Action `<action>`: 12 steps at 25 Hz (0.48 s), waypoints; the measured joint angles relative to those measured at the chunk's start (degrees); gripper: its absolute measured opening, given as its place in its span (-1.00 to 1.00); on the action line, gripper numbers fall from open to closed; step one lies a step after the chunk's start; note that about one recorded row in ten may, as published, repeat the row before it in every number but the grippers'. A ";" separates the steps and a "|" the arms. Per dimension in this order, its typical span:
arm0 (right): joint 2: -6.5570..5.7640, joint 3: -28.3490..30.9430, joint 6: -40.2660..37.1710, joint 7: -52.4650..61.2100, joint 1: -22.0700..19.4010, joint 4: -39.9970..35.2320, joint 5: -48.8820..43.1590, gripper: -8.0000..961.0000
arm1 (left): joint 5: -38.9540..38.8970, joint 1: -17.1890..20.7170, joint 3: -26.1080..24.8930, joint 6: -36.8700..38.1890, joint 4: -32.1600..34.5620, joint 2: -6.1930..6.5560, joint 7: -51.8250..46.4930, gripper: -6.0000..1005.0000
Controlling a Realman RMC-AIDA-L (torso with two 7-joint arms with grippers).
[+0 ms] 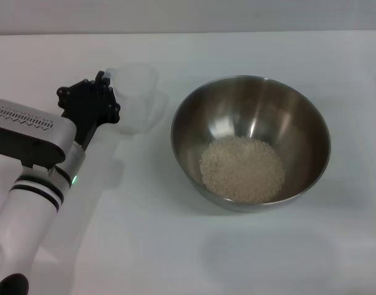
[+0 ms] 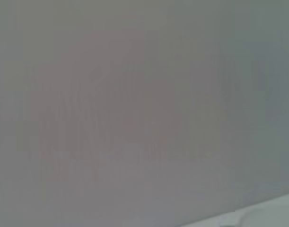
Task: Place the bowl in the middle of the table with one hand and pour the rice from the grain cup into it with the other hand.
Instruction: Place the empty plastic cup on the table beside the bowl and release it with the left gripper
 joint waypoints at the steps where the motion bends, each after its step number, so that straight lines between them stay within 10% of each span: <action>1: 0.00 0.00 0.02 0.00 -0.01 0.03 0.00 0.03 | 0.15 -0.21 0.11 -0.64 0.50 0.00 -0.87 -0.72; 12: 0.00 0.00 -0.25 -0.01 -0.02 0.28 -0.01 0.03 | 0.39 -0.25 0.27 -3.45 1.33 0.02 -3.75 -0.70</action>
